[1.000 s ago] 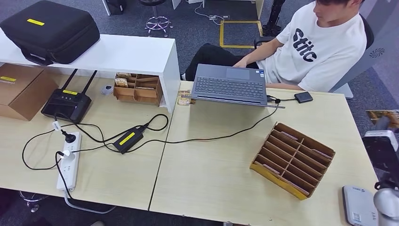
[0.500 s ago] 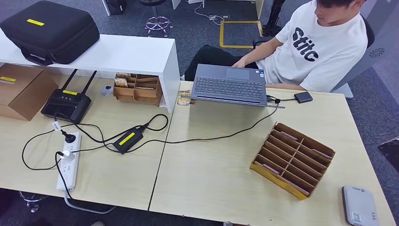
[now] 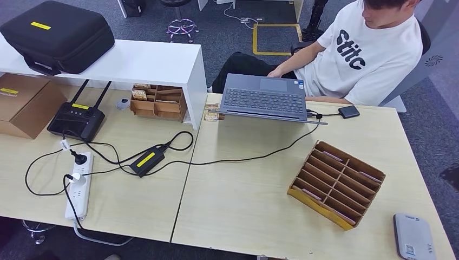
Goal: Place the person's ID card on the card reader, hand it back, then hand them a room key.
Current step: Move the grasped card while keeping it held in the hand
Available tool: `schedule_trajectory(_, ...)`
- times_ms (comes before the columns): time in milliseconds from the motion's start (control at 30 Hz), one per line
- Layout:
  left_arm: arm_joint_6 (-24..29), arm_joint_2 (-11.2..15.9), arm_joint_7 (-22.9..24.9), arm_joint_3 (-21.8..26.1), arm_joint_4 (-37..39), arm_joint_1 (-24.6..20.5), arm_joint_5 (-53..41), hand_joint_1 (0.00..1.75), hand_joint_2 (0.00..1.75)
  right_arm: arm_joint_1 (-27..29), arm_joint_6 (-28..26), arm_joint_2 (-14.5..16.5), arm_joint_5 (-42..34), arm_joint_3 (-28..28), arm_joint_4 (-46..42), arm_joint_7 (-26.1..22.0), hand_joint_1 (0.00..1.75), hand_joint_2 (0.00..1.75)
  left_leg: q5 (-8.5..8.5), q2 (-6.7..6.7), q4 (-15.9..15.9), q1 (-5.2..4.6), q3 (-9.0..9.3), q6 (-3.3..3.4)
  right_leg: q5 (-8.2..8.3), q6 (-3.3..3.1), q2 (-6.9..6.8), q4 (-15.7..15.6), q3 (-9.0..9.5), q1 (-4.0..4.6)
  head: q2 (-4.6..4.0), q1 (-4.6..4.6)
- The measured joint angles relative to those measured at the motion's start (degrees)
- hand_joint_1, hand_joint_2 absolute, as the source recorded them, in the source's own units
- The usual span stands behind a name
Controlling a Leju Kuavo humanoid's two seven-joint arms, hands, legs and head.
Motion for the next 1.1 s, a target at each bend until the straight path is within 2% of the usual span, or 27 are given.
schedule_trajectory(200, -0.16, 0.21, -0.35, 0.55, 0.0, 0.02, -0.11, 0.0, 1.75, 1.55, 6.21, -4.08, -8.05, 1.91, 1.41, -1.28, 1.75, 1.75, 0.0, -0.01, 0.0, 0.0, 0.01, 0.0, -0.01, 0.01, -0.01, 0.0, 0.0, 0.0, 0.0, 0.0)
schedule_trajectory(300, -0.32, 0.42, -0.8, 0.71, 0.0, 0.05, -0.28, 0.0, 1.75, 4.08, 9.2, -6.73, -13.26, 2.36, 2.29, -2.99, 1.75, 1.75, -0.01, -0.03, 0.0, 0.0, 0.0, 0.01, -0.01, 0.02, -0.03, -0.01, 0.0, 0.0, 0.0, 0.01)
schedule_trajectory(533, -0.62, 0.8, -1.21, 0.85, 0.0, 0.33, -0.88, 0.0, 1.75, 9.82, 11.78, -10.83, -18.69, 2.09, 3.96, -4.98, 1.75, 1.75, -0.08, 0.07, 0.0, 0.0, 0.04, 0.01, -0.02, 0.02, 0.07, -0.02, 0.0, 0.0, 0.0, 0.01)
schedule_trajectory(667, -1.04, 1.05, -1.55, 0.84, 0.0, 0.5, -2.03, 0.0, 1.75, 9.44, 14.49, -11.33, -20.0, 3.59, 9.01, -8.27, 1.75, 1.75, -0.08, 0.1, 0.0, 0.0, 0.06, 0.01, -0.02, 0.02, 0.09, -0.02, 0.01, 0.0, 0.0, -0.01)
schedule_trajectory(900, -1.67, 1.44, -1.95, 0.75, 0.2, 0.49, -3.8, 0.0, 1.75, 3.51, 15.74, -10.71, -17.76, 12.87, 24.01, -16.73, 1.75, 1.75, -0.08, 0.1, 0.01, -0.02, 0.1, 0.01, -0.01, 0.03, 0.09, -0.01, 0.04, -0.02, -0.01, 0.0)
schedule_trajectory(1100, -1.87, 1.65, -1.96, 0.66, 0.25, 0.32, -4.3, 0.0, 1.75, -0.06, 16.66, -10.44, -17.72, 18.78, 29.54, -18.67, 1.75, 1.75, -0.08, 0.13, 0.0, -0.01, 0.11, 0.0, -0.01, 0.02, 0.12, 0.0, 0.04, -0.01, 0.0, -0.01)
